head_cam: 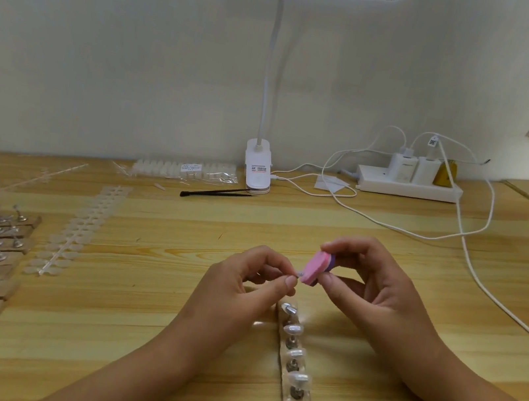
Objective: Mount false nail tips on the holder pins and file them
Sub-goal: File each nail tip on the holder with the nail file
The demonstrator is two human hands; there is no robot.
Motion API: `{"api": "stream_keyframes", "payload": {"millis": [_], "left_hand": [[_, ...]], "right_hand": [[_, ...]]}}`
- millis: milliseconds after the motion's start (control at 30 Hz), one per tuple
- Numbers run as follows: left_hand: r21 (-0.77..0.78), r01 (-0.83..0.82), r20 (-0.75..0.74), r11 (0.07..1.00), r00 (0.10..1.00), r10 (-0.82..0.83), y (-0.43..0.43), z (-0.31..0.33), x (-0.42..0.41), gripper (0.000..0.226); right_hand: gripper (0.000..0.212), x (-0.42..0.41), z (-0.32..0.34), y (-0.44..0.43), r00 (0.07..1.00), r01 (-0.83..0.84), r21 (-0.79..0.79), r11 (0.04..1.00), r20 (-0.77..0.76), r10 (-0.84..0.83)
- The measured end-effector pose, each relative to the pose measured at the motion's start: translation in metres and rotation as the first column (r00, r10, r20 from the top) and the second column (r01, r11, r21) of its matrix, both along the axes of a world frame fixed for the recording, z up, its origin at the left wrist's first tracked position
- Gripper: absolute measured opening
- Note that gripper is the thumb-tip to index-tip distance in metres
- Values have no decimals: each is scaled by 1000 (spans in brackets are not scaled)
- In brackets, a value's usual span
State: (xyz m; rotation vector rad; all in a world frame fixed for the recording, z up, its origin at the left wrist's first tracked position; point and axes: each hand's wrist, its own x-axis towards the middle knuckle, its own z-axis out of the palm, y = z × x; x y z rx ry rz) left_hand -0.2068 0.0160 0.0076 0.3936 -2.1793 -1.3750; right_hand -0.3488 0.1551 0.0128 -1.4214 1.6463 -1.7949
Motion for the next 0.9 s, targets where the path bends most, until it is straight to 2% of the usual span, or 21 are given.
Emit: {"api": "stream_keyframes", "payload": {"millis": [67, 200, 300, 400, 500, 633, 900], "left_hand": [[-14, -7, -11, 1000, 1000, 7, 0, 0, 1, 8], [-39, -33, -23, 999, 999, 32, 0, 2, 1, 4], [-54, -23, -16, 998, 1000, 22, 1, 1, 1, 12], [-45, -24, -17, 999, 1000, 23, 0, 1, 1, 9], [-58, -15, -18, 998, 1000, 14, 1, 0, 2, 15], [-50, -24, -18, 998, 1000, 23, 1, 1, 2, 3], [-67, -23, -25, 997, 999, 21, 1, 0, 2, 14]], "right_hand": [[30, 0, 0, 0, 1000, -20, 29, 999, 10, 20], [29, 2, 0, 1, 1000, 15, -43, 999, -1, -15], [28, 2, 1, 1, 1000, 7, 1, 1000, -7, -7], [28, 2, 3, 2, 999, 36, -52, 998, -33, -38], [29, 4, 3, 2, 1000, -2, 1, 1000, -6, 2], [30, 3, 4, 3, 999, 36, -47, 998, -17, -37], [27, 3, 1, 3, 1000, -1, -11, 1000, 13, 1]]}}
